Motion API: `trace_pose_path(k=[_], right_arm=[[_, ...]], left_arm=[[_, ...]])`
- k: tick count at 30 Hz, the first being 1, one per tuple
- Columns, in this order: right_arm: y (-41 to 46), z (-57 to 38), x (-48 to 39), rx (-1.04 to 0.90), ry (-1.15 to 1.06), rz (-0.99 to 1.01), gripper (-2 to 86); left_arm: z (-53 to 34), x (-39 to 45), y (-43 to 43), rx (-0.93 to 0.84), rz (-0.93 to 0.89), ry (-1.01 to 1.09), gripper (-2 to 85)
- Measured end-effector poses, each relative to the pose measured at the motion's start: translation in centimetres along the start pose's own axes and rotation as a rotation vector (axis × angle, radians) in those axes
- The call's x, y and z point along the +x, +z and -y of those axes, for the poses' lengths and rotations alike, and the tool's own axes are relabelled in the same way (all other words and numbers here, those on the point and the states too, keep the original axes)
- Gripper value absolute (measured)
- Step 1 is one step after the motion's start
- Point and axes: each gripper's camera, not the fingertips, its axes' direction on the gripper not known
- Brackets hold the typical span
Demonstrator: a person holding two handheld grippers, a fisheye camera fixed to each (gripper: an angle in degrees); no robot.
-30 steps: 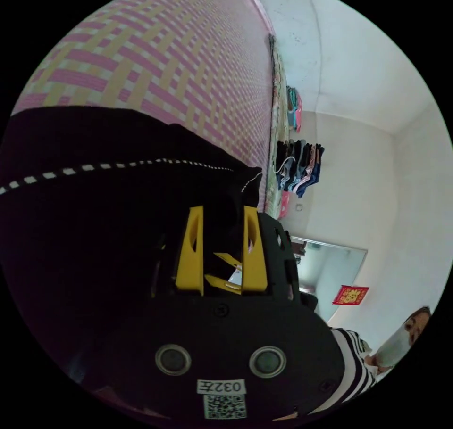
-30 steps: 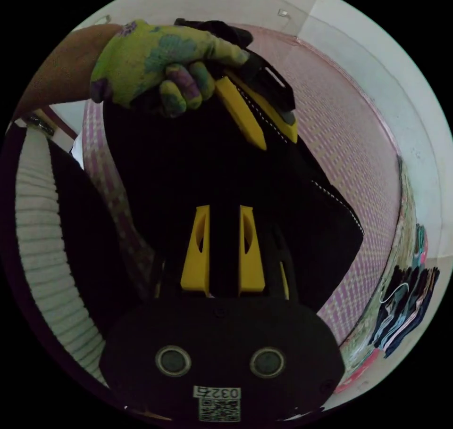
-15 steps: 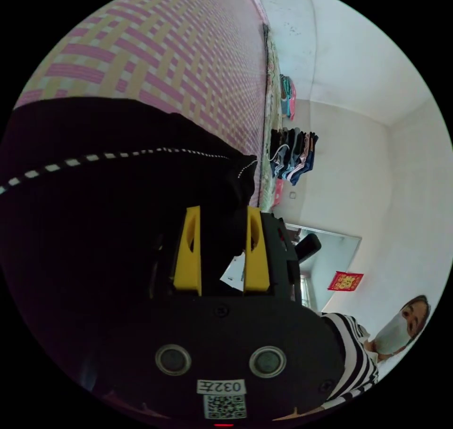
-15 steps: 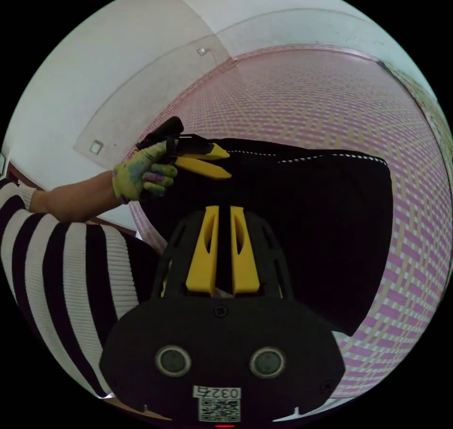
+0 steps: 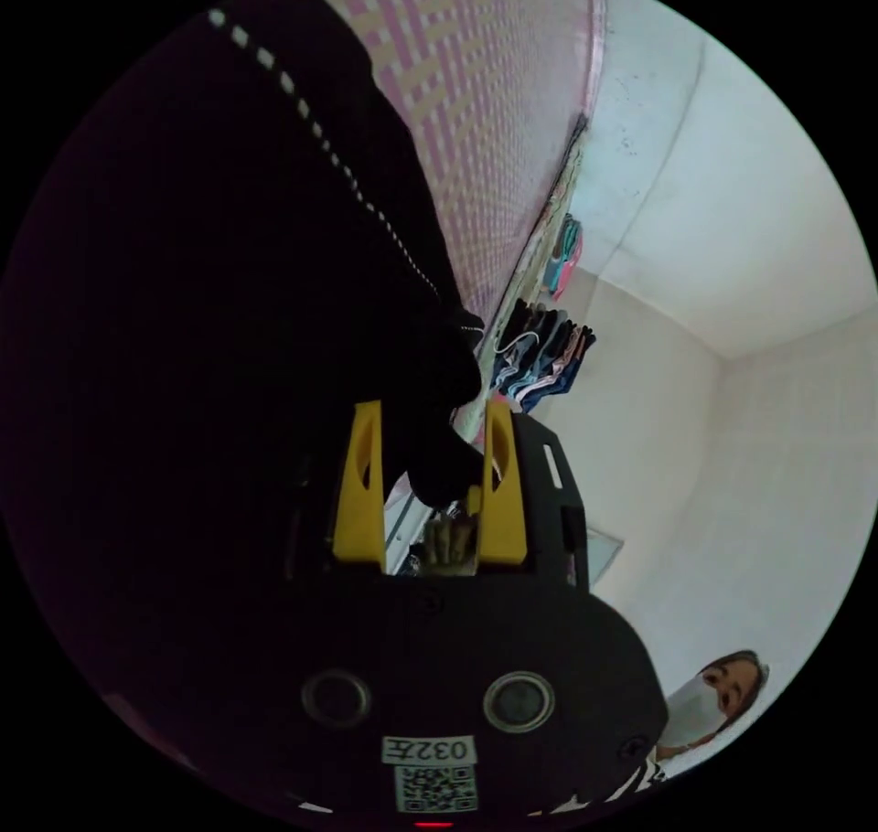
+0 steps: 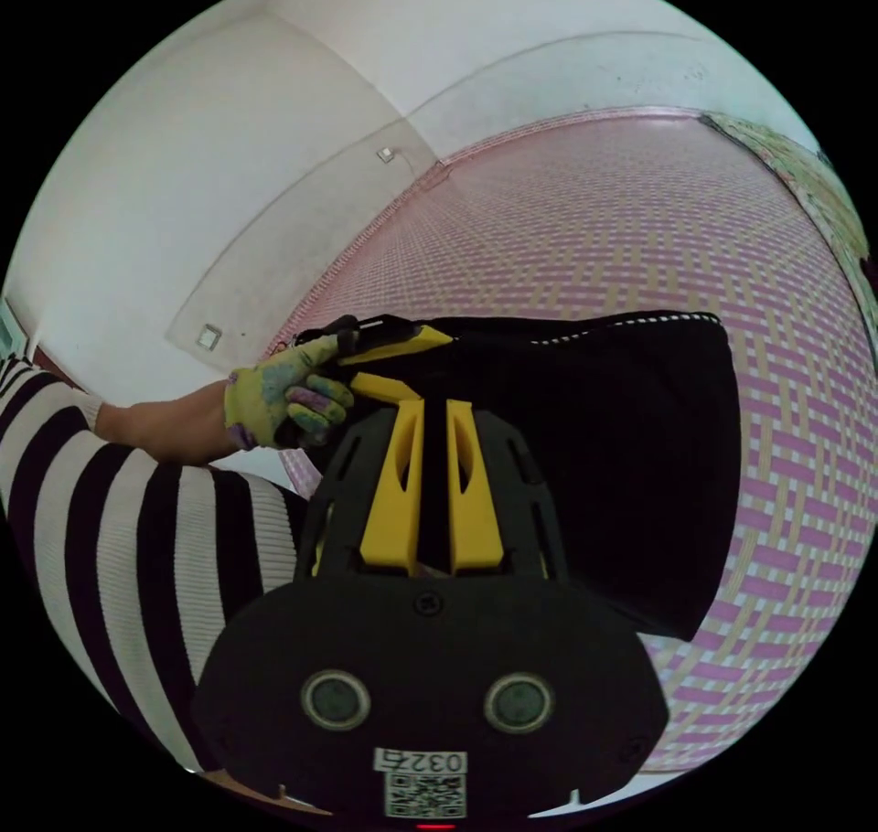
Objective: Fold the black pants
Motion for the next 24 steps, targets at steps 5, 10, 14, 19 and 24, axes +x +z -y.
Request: trace_pose_path(k=[5, 10, 14, 19, 24], right_arm=[[0.6, -0.3, -0.4, -0.046, -0.052, -0.043, 4.8], [1.4, -0.3, -2.8, -0.089, -0.194, -0.175, 4.7], [3.6, -0.2, -5.0, -0.171, -0.318, -0.264, 4.1], [8.0, -0.7, -6.6, -0.283, -0.464, -0.345, 0.0], [10.6, -0.8, -4.6, -0.419, -0.422, -0.265, 0.9]], left_arm=[[2.5, 1.9, 0.7, -0.002, 0.070, 0.112, 8.6], [2.7, 5.0, 0.8, -0.047, 0.217, 0.291, -0.6], [2.9, 5.0, 0.6, -0.041, 0.301, 0.330, -1.1], [3.7, 2.7, 0.4, -0.007, 0.346, 0.322, -1.2], [4.6, 1.6, 1.0, -0.053, 0.448, 0.319, -0.6]])
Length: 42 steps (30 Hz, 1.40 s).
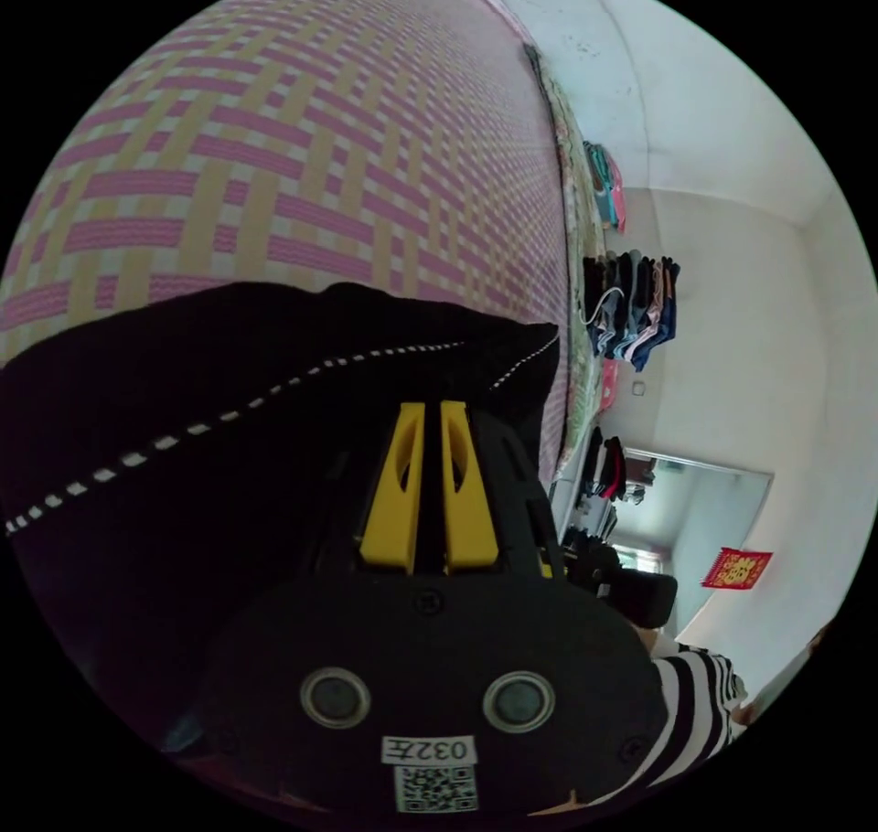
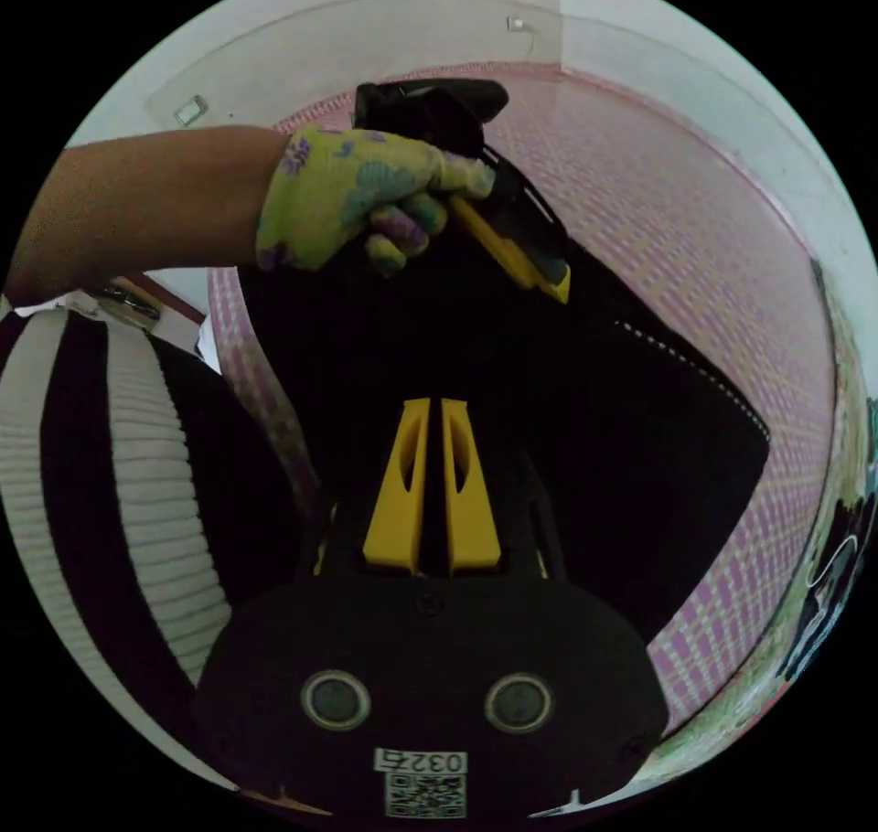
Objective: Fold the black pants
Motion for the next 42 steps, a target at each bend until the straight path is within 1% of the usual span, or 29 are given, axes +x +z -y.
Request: trace_pose_path(k=[3, 5, 8, 10, 11, 13, 14, 15, 16, 17, 19, 21, 24, 27, 30, 32, 36, 42], right_arm=[[-1.9, -1.4, 1.6, 0.099, 0.069, 0.100, 1.8], [-4.2, -3.0, 2.2, 0.182, 0.102, 0.112, 3.6], [-7.6, -7.9, 4.4, 0.291, 0.278, 0.067, 5.6], [-9.2, -14.0, 7.7, 0.379, 0.507, 0.064, 7.7], [-9.3, -15.7, 8.5, 0.398, 0.560, 0.067, 8.1], [-9.0, -21.4, 11.6, 0.409, 0.737, 0.112, 9.9], [-8.8, -22.6, 12.3, 0.411, 0.777, 0.129, 10.3], [-8.3, -25.0, 13.6, 0.431, 0.862, 0.178, 10.7], [-7.6, -27.2, 14.9, 0.478, 0.938, 0.259, 11.4], [-7.2, -28.2, 15.5, 0.495, 0.972, 0.297, 11.8], [-5.1, -30.9, 17.2, 0.548, 1.060, 0.470, 13.1], [-3.8, -31.5, 17.6, 0.558, 1.071, 0.562, 12.2], [-2.9, -31.4, 17.5, 0.584, 1.057, 0.616, 11.1], [-1.5, -30.4, 17.7, 0.552, 1.013, 0.737, 9.2], [-0.8, -29.9, 17.9, 0.532, 1.001, 0.781, 5.9], [-0.7, -30.1, 17.9, 0.561, 1.007, 0.814, 4.3], [-2.5, -29.5, 18.1, 0.574, 0.973, 0.762, 3.5], [-6.1, -30.7, 20.8, 0.611, 0.994, 0.637, 3.4]], left_arm=[[0.2, -0.8, -0.2, 0.001, -0.029, 0.002, -0.2], [0.0, -0.8, -0.5, 0.014, -0.048, 0.028, 0.2], [-1.4, -0.7, -2.8, 0.094, 0.022, 0.047, 1.7], [-3.1, 0.6, -4.2, 0.136, -0.004, 0.168, -0.2], [-3.5, 1.0, -4.2, 0.127, -0.018, 0.207, -0.4], [-4.6, 2.8, -2.6, 0.023, -0.018, 0.327, -0.8], [-4.9, 3.1, -2.0, -0.008, -0.008, 0.353, -0.8], [-5.5, 3.6, -0.7, -0.066, 0.016, 0.396, -0.9], [-6.0, 3.7, 0.7, -0.112, 0.052, 0.419, -0.9], [-6.2, 3.7, 1.4, -0.129, 0.073, 0.422, -0.9], [-6.7, 3.0, 3.3, -0.174, 0.150, 0.408, -0.9], [-6.9, 2.6, 3.9, -0.175, 0.234, 0.420, -0.9], [-6.5, 2.1, 3.9, -0.181, 0.224, 0.439, -0.9], [-6.1, 1.7, 4.0, -0.200, 0.222, 0.449, -0.9], [-5.6, 1.0, 4.0, -0.200, 0.205, 0.429, -0.9], [-5.5, 0.5, 4.0, -0.182, 0.185, 0.411, -0.9], [-4.9, 0.2, 4.5, -0.146, 0.186, 0.390, -0.9], [0.1, 2.7, 8.6, -0.203, 0.174, 0.360, -1.0]])
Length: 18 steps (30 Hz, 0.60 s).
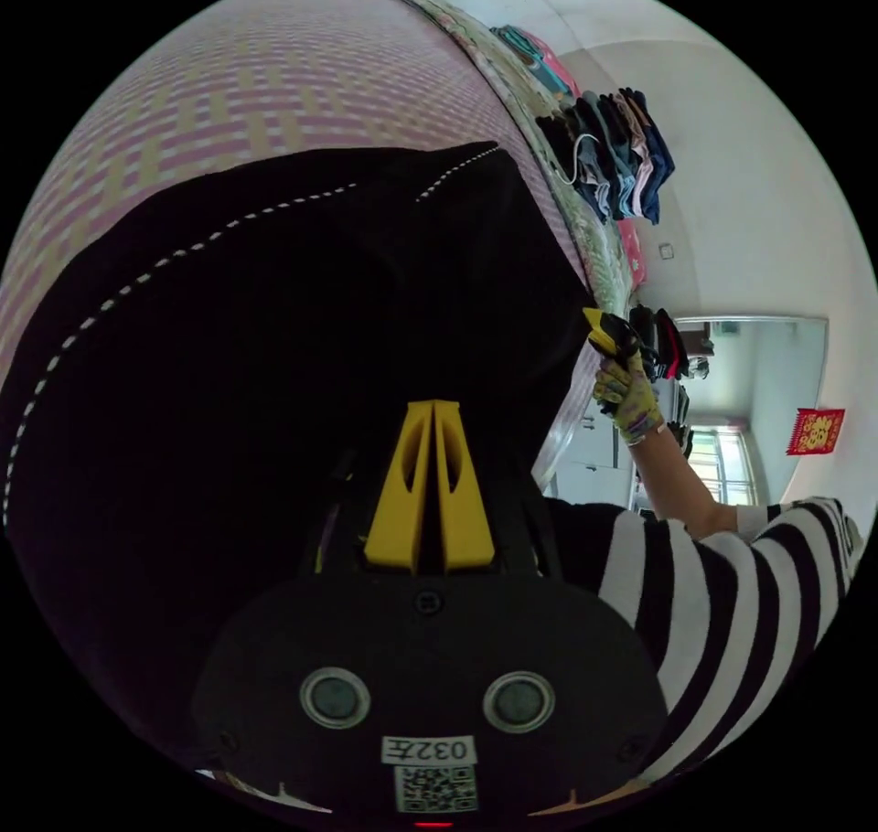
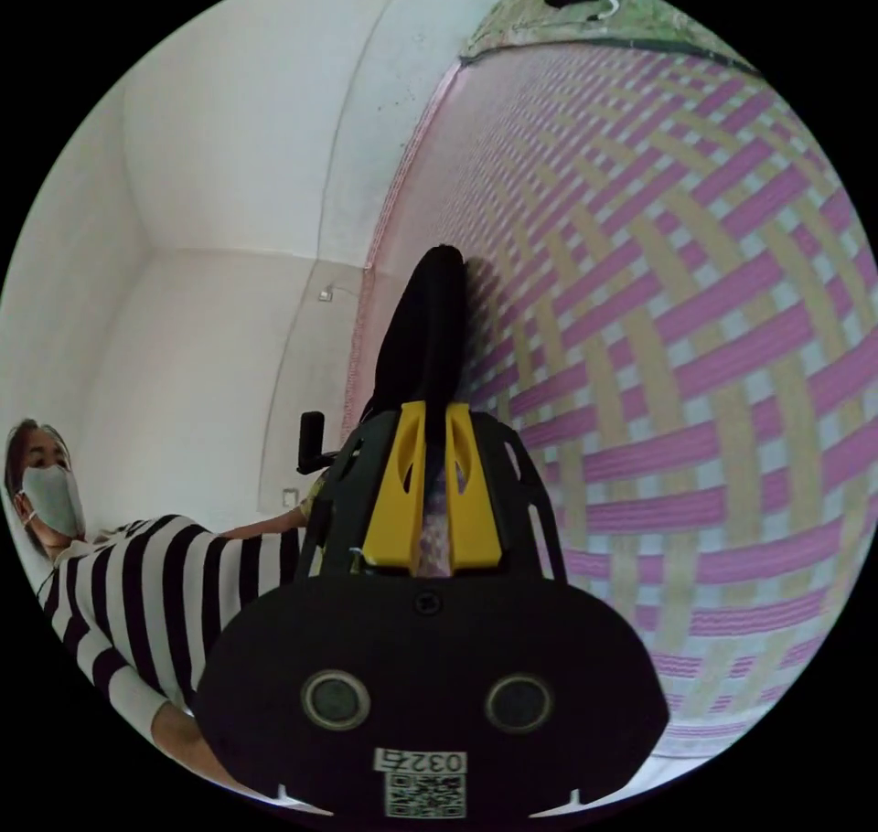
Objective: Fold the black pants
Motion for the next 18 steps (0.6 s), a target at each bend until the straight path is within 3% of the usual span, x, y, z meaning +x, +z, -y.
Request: trace_pose_path(k=[9, 13, 18], right_arm=[[-4.9, 1.8, -0.8, 0.072, 0.058, -0.184, 3.9], [-3.1, 2.9, -6.6, 0.032, -0.075, -0.299, 4.0], [2.3, 4.7, -18.7, -0.067, -0.400, -0.530, 4.0]], left_arm=[[7.4, 2.4, 4.3, -0.123, -0.066, 0.081, -0.9], [2.9, -1.8, -0.1, 0.057, -0.217, -0.005, -0.9], [-5.3, -7.8, -6.6, 0.276, -0.212, -0.120, -0.9]])
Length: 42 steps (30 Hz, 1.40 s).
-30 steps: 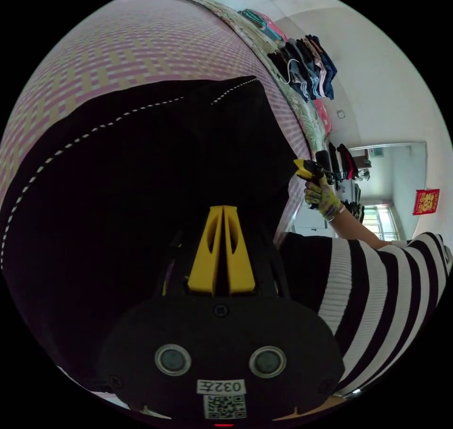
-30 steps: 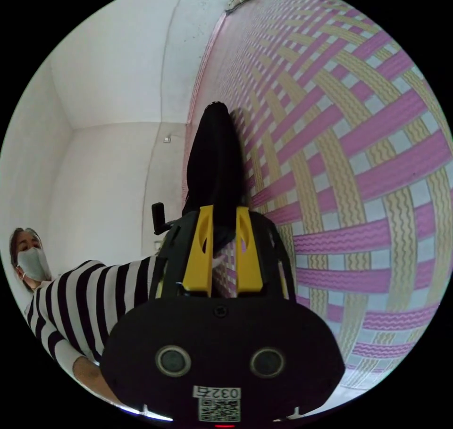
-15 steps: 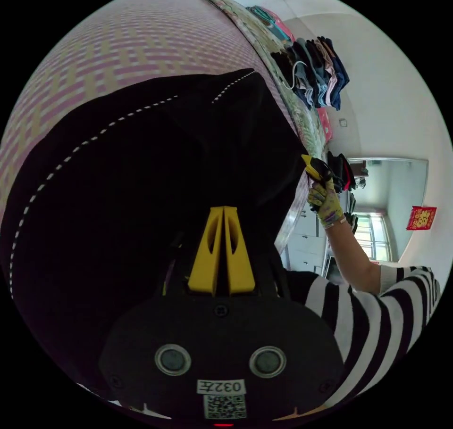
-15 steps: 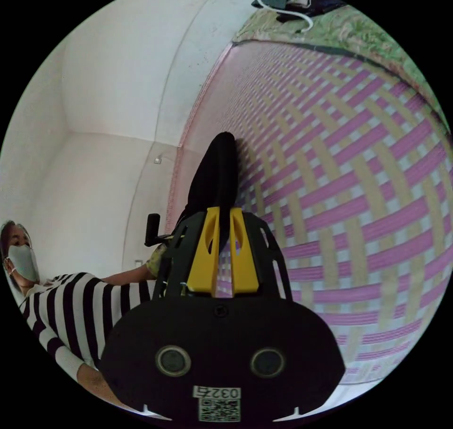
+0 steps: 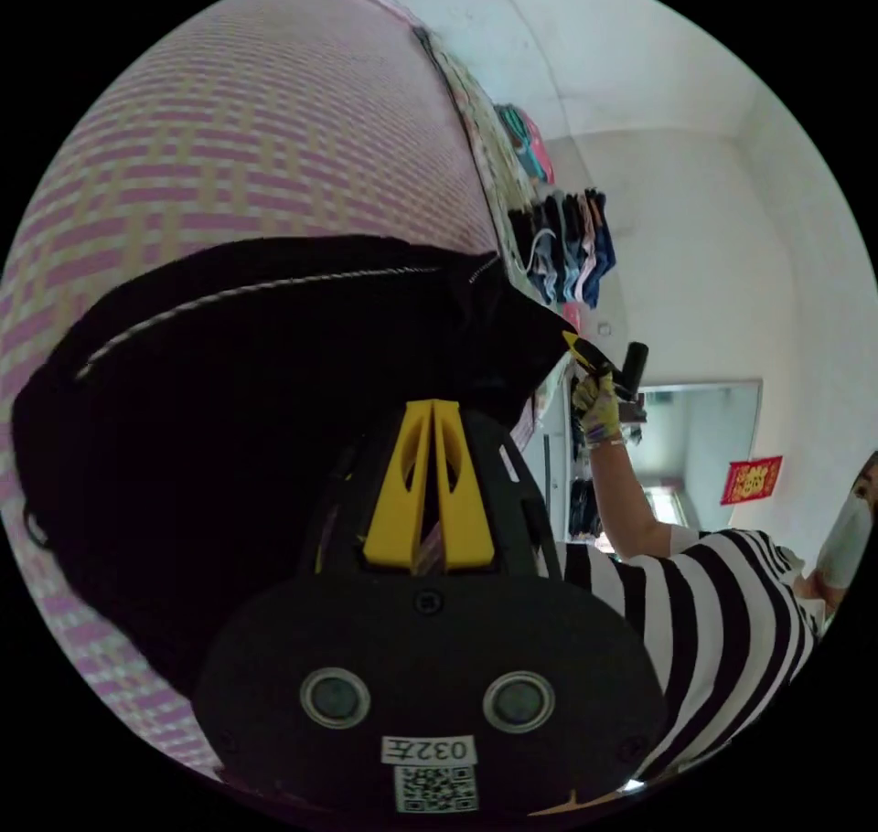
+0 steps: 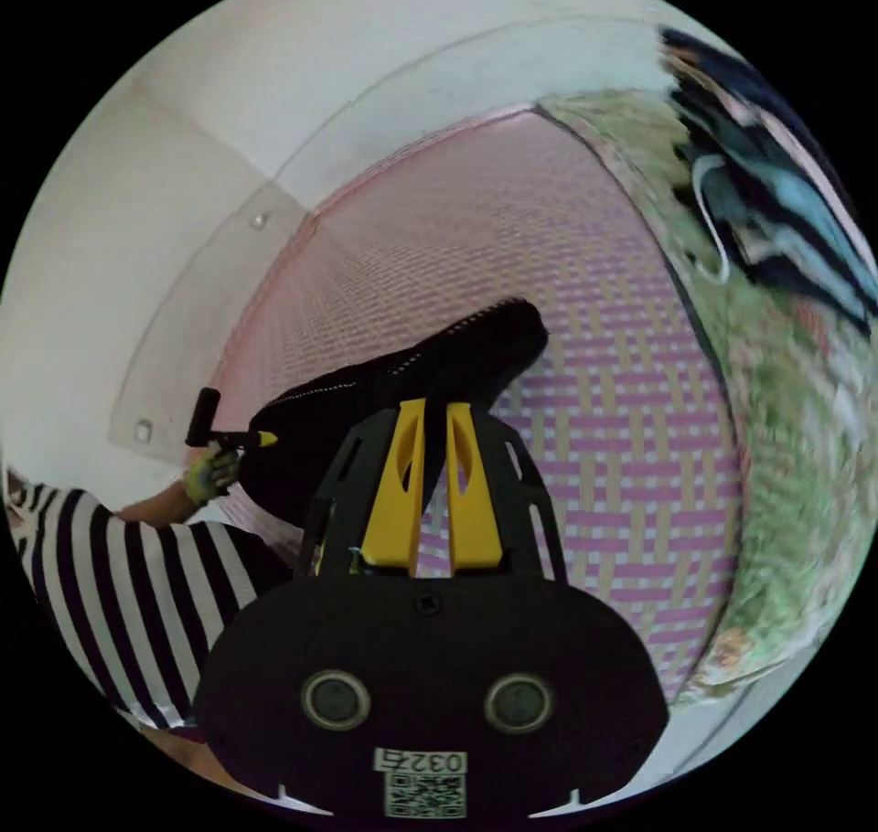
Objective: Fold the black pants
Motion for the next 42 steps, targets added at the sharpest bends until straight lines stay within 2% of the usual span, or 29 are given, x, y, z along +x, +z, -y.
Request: trace_pose_path(k=[5, 9, 11, 13, 16, 18, 22, 26, 29, 31, 35, 37, 42], right_arm=[[2.2, 5.5, -15.4, -0.077, -0.416, -0.115, 4.0], [6.2, 5.9, -28.0, -0.105, -0.688, 0.002, 4.1], [8.8, 5.1, -32.1, -0.146, -0.737, 0.094, 4.1], [14.3, 3.5, -35.4, -0.274, -0.755, 0.185, 4.0], [21.8, 0.9, -37.0, -0.506, -0.735, 0.247, 4.1], [23.4, 0.2, -37.1, -0.553, -0.707, 0.286, 4.1], [20.2, 2.6, -37.3, -0.461, -0.683, 0.284, 4.0], [16.4, 3.4, -40.0, -0.387, -0.808, 0.245, 3.9], [16.6, 1.9, -42.3, -0.409, -0.935, 0.226, 3.9], [18.4, 0.5, -43.3, -0.490, -0.981, 0.234, 3.9], [21.3, 0.3, -43.0, -0.577, -0.934, 0.217, 3.9], [20.2, 2.0, -42.9, -0.544, -0.907, 0.257, 3.9], [18.2, 3.8, -44.5, -0.493, -0.975, 0.211, 4.3]], left_arm=[[-5.8, -3.8, -7.0, 0.170, 0.050, -0.063, -0.9], [-10.4, -6.9, -9.7, 0.288, 0.052, -0.142, -0.9], [-11.7, -8.1, -9.9, 0.311, 0.037, -0.171, -0.9], [-12.9, -9.8, -9.5, 0.321, 0.010, -0.205, -0.9], [-13.7, -11.5, -8.7, 0.325, -0.005, -0.244, -0.9], [-13.8, -12.2, -8.3, 0.323, -0.029, -0.250, -0.9], [-13.3, -13.1, -7.9, 0.299, -0.028, -0.229, -0.9], [-12.7, -14.2, -7.3, 0.272, -0.032, -0.229, -0.9], [-12.4, -15.1, -6.6, 0.251, -0.023, -0.241, -0.9], [-12.3, -16.1, -5.9, 0.229, -0.021, -0.264, -0.9], [-12.2, -16.8, -5.6, 0.229, -0.044, -0.272, -0.9], [-12.5, -16.5, -6.1, 0.262, -0.067, -0.243, -0.9], [-12.8, -15.0, -8.1, 0.400, -0.145, -0.156, -0.9]])
